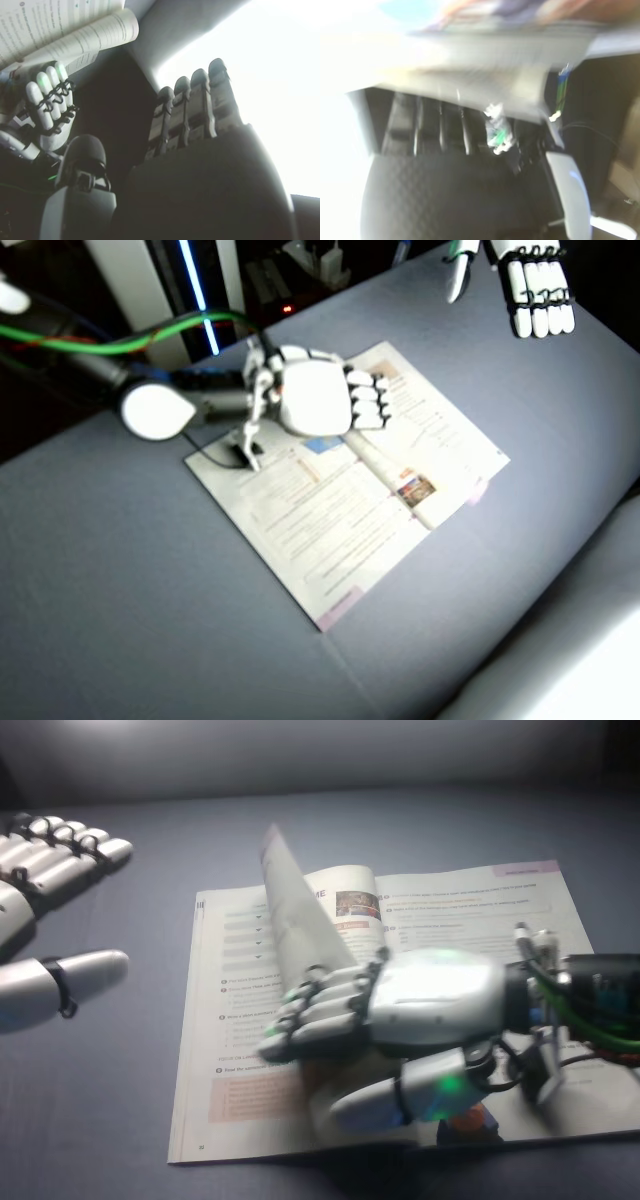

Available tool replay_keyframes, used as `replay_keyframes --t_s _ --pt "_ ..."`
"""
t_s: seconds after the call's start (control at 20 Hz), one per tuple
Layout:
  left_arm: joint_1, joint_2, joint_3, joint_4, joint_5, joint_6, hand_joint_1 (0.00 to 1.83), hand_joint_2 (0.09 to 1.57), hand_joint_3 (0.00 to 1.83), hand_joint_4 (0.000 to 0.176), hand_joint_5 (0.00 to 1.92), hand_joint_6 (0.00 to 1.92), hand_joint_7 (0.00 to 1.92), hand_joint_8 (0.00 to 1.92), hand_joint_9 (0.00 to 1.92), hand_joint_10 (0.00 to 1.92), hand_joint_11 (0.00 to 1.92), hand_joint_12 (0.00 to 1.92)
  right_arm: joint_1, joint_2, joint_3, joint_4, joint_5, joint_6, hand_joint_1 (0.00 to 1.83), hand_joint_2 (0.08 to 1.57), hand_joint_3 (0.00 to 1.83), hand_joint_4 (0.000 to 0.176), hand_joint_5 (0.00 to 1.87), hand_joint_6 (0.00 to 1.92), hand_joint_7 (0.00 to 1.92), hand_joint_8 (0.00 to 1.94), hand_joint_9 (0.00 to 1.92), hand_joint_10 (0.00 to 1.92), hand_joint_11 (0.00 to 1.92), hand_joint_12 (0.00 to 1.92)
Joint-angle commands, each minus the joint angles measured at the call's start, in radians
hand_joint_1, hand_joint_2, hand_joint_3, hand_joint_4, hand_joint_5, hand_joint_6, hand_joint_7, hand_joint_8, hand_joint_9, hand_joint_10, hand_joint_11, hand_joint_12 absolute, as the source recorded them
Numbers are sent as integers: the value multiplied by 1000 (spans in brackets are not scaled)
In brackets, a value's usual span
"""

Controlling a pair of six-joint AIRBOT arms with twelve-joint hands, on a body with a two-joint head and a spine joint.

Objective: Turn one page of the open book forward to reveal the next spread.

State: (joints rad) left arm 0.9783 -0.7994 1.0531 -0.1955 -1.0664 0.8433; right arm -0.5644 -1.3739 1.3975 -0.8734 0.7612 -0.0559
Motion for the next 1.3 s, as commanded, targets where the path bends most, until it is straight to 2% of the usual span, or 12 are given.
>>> replay_keyframes --t_s 0.0,0.15,0.3,0.35,0.5,0.6,0.65,0.8,0.95,1.1,1.15,1.25 --pt "-9 10 7 -17 -116 -2 0 1345 0 0 98 12 85 12 39 12 13 5 31 -5 -14 32 167 22 0 1371 0 0 275 4 290 8 293 10 190 112" --pt "-9 8 7 -17 -112 -3 0 1343 0 0 97 8 65 3 16 4 1 0 98 -5 -55 7 257 27 51 1376 0 0 346 18 365 20 364 21 261 132" --pt "-9 5 5 -11 -105 -4 0 1338 0 0 94 5 66 3 21 5 0 0 140 40 -97 9 345 25 8 1354 0 0 173 0 235 0 253 0 197 93" --pt "-9 5 5 -9 -103 -4 0 1306 0 0 91 3 60 1 18 3 0 0 143 61 -110 20 367 14 1 1363 0 0 241 7 277 5 282 5 240 119" --pt "-8 3 0 -7 -111 -5 0 1288 0 0 73 0 51 0 8 1 0 0 143 135 -150 73 387 -47 69 1400 11 0 129 0 146 0 156 0 142 84" --pt "2 4 -9 -7 -131 -7 0 1311 0 0 79 3 63 5 28 9 5 2 136 170 -150 124 380 -63 2 1355 0 0 54 0 66 0 52 0 38 40" --pt "8 4 -12 -8 -140 -8 0 1315 0 0 76 1 60 3 26 7 5 2 122 188 -149 147 373 -69 0 1353 0 0 49 1 91 12 61 7 9 29" --pt "26 6 -21 -19 -168 -13 0 1325 2 0 48 0 35 0 4 0 2 0 74 232 -150 222 356 -100 3 1403 0 0 287 7 313 9 265 10 162 152" --pt "53 6 -32 -45 -217 -27 0 1315 0 0 73 12 50 8 18 7 10 4 -8 300 -150 361 359 -135 0 1401 0 0 220 0 213 0 153 0 54 122" --pt "68 -3 -36 -67 -281 -64 0 1351 15 0 116 1 84 0 63 4 47 20 -87 363 -166 512 402 -181 0 1465 1 0 216 2 143 2 125 2 0 639" --pt "73 -9 -37 -70 -311 -87 0 1373 23 0 113 0 83 1 55 0 40 17 -119 378 -171 573 436 -195 0 1457 0 0 226 3 191 13 170 13 0 566" --pt "94 -22 -44 -76 -397 -133 0 1384 9 16 145 3 120 4 87 4 68 30 -193 391 -174 697 531 -204 0 1420 0 0 243 4 238 13 217 15 0 677"
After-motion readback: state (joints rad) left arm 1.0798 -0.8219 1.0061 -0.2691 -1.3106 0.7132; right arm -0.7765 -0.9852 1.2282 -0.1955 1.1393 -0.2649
